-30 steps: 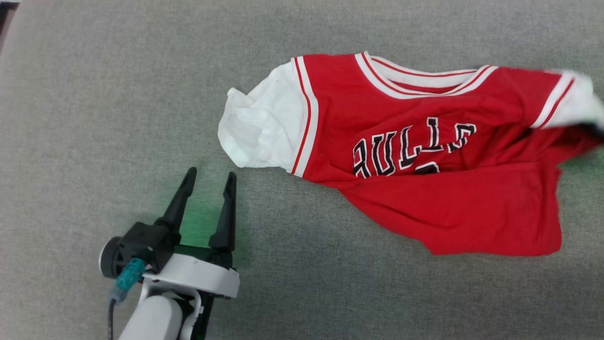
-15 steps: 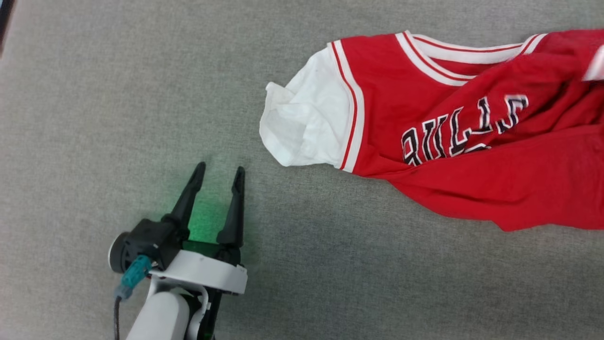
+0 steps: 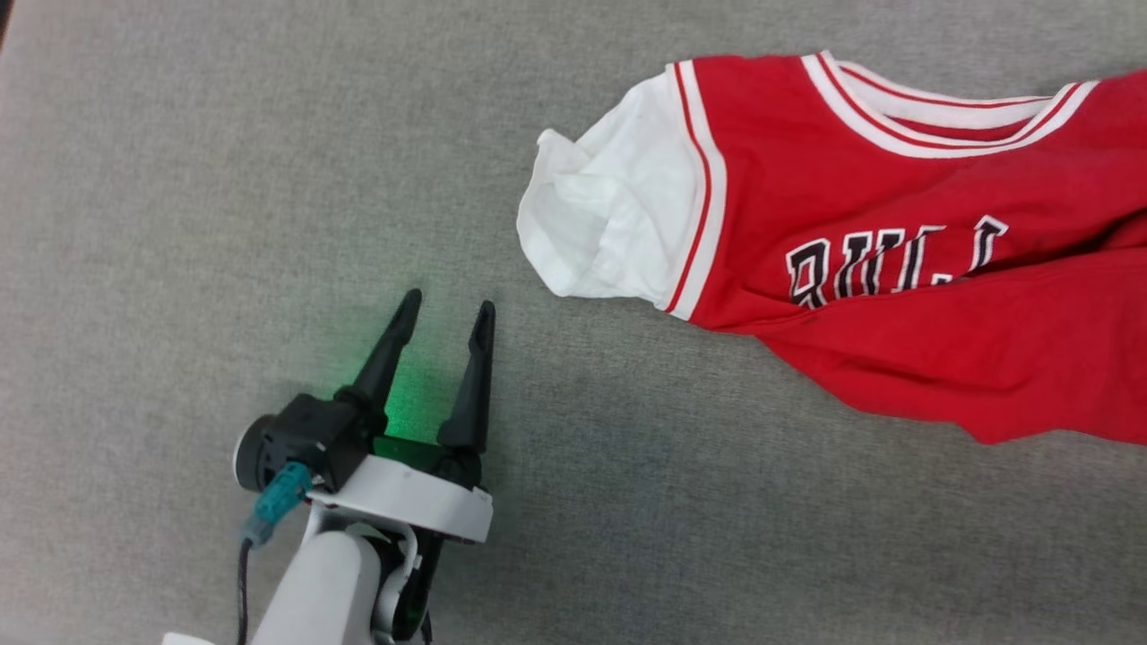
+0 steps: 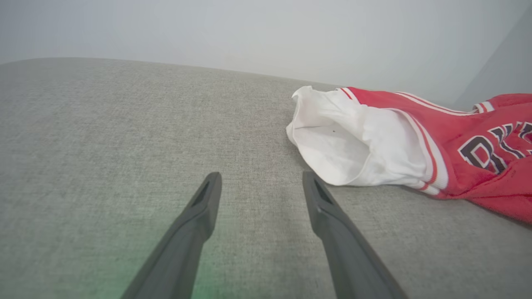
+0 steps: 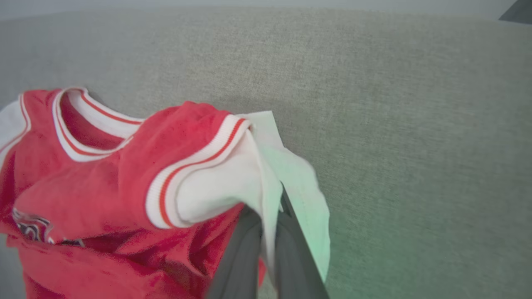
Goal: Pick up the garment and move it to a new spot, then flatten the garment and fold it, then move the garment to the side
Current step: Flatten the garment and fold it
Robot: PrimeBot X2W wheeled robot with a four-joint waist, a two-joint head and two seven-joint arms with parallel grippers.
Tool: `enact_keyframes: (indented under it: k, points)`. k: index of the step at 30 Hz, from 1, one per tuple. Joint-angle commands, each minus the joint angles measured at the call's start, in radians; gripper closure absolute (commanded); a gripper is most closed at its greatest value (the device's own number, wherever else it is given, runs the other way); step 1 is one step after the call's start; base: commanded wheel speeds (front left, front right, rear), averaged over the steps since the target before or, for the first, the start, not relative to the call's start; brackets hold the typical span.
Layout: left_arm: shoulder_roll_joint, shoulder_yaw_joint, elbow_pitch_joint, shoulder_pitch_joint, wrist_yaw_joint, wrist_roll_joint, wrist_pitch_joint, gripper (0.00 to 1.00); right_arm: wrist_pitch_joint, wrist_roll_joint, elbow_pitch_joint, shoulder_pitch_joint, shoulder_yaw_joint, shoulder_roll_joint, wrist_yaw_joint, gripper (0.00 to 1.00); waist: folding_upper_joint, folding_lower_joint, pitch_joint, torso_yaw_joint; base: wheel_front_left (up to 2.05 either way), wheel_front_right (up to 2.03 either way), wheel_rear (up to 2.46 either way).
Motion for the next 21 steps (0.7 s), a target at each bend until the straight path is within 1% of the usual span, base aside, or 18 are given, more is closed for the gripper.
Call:
enact_keyframes:
  k: [1, 5, 6, 10, 14, 15, 16, 17, 21]
  points:
    - [-0.001, 0.01, 0.002, -0.013, -0.006, 0.012, 0.0, 0.0, -0.027, -0.029, 0.046, -0.038, -0.02, 0.069, -0.001, 1.0, 0.0, 0.0, 0.016, 0.012, 0.0, 0.0, 0.0]
    - [-0.009, 0.019, 0.008, -0.014, -0.014, 0.021, 0.0, 0.0, -0.093, -0.121, 0.148, -0.096, -0.049, 0.179, -0.001, 1.0, 0.0, 0.0, 0.034, 0.024, 0.0, 0.0, 0.0]
    - [-0.012, 0.021, 0.009, -0.017, -0.018, 0.021, 0.0, 0.0, -0.124, -0.184, 0.202, -0.124, -0.057, 0.21, -0.001, 1.0, 0.0, 0.0, 0.042, 0.031, 0.0, 0.0, 0.0]
    - [-0.019, 0.028, 0.012, -0.024, -0.024, 0.026, 0.0, 0.0, -0.208, -0.31, 0.299, -0.178, -0.072, 0.263, -0.001, 1.0, 0.0, 0.0, 0.053, 0.038, 0.0, 0.0, 0.0]
    - [-0.02, 0.039, 0.016, -0.025, -0.026, 0.031, 0.0, 0.0, -0.249, -0.357, 0.332, -0.198, -0.076, 0.299, -0.001, 1.0, 0.0, 0.0, 0.049, 0.033, 0.0, 0.0, 0.0]
    - [-0.019, 0.044, 0.018, -0.022, -0.026, 0.035, 0.0, 0.0, -0.268, -0.373, 0.328, -0.198, -0.075, 0.301, -0.001, 0.72, 0.0, 0.0, 0.044, 0.029, 0.0, 0.0, 0.0]
    - [-0.016, 0.05, 0.019, -0.02, -0.027, 0.037, 0.0, 0.0, -0.289, -0.385, 0.324, -0.193, -0.072, 0.296, -0.001, 0.33, 0.0, 0.0, 0.037, 0.024, 0.0, 0.0, 0.0]
    - [-0.012, 0.056, 0.02, -0.018, -0.028, 0.038, 0.0, 0.0, -0.308, -0.399, 0.318, -0.181, -0.064, 0.29, -0.001, 0.0, 0.0, 0.0, 0.03, 0.017, 0.0, 0.0, 0.0]
    - [0.005, 0.073, 0.024, -0.005, -0.031, 0.049, 0.0, 0.0, -0.401, -0.44, 0.256, -0.119, -0.033, 0.257, -0.001, 0.0, 0.0, 0.0, -0.015, -0.016, 0.0, 0.0, 0.0]
